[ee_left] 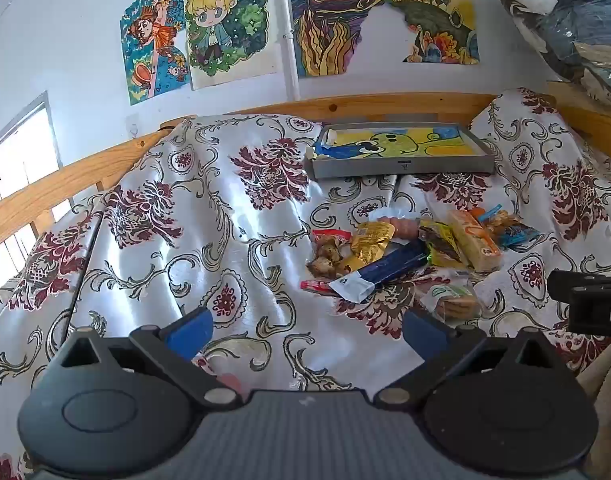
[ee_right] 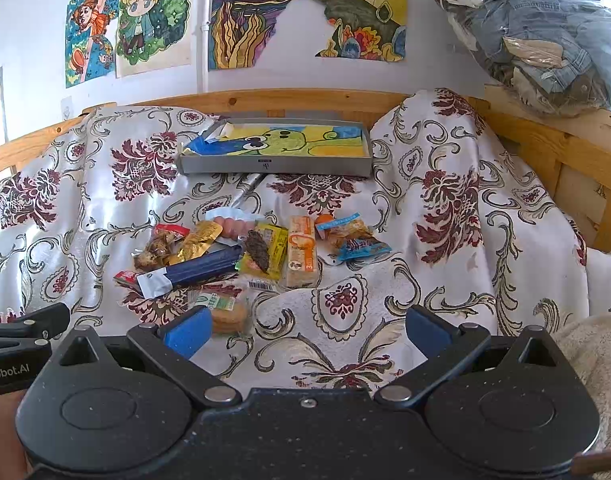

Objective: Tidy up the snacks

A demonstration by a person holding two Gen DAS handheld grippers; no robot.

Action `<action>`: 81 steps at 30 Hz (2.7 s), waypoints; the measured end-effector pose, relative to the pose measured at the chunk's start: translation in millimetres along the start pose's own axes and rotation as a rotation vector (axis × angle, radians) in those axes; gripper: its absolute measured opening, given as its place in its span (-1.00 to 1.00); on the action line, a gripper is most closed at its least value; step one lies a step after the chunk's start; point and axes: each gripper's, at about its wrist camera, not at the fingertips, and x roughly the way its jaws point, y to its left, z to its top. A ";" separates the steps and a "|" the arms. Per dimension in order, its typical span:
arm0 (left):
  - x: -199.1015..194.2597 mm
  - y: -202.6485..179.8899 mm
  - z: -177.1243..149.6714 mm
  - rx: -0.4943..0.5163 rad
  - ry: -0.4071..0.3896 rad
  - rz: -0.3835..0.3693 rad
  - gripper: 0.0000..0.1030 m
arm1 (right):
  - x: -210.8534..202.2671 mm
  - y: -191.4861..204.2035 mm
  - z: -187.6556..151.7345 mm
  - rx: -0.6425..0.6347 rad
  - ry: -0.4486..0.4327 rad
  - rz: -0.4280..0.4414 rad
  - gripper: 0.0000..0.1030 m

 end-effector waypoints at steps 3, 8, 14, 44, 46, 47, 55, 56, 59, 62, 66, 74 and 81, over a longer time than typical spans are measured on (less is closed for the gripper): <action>0.2 0.1 0.0 0.001 0.000 -0.001 0.99 | 0.1 -0.1 0.0 0.000 0.001 0.000 0.99; 0.8 3.6 -1.3 0.001 0.000 -0.001 0.99 | 0.4 -0.1 -0.1 0.000 0.002 0.000 0.99; 0.8 3.6 -1.4 0.002 0.000 0.000 0.99 | 0.6 0.0 -0.3 -0.001 0.002 -0.001 0.99; 0.1 3.4 -2.1 0.001 0.005 -0.001 0.99 | 0.4 0.2 0.0 -0.003 0.007 -0.002 0.99; 0.8 3.5 -3.6 0.000 0.009 -0.002 0.99 | 2.1 1.9 -0.1 -0.006 0.012 0.000 0.99; 1.9 -0.3 -6.4 0.000 0.011 -0.003 0.99 | 3.1 2.8 -0.2 -0.009 0.016 0.002 0.99; 5.7 1.1 -7.2 -0.001 0.030 -0.008 0.99 | 9.4 -0.2 -0.9 0.015 0.039 0.026 0.99; 6.6 1.0 -6.8 -0.001 0.031 -0.008 0.99 | 9.2 -0.3 2.0 0.027 0.041 0.032 0.99; 12.1 1.2 -6.0 -0.008 0.037 -0.011 0.99 | 12.5 -3.9 6.9 0.051 0.053 0.051 0.99; 20.0 -0.3 -4.4 -0.011 0.045 -0.002 0.99 | 17.6 -6.5 12.3 0.068 0.064 0.064 0.99; 35.8 -4.2 0.5 0.025 0.066 -0.005 0.99 | 30.6 -7.8 18.8 0.046 0.082 0.090 0.99; 76.1 -1.6 12.5 0.112 0.114 -0.054 0.99 | 64.9 2.9 27.0 -0.161 0.136 0.191 0.99; 122.0 4.2 28.8 0.104 0.158 -0.131 0.99 | 91.8 14.8 30.9 -0.227 0.173 0.276 0.99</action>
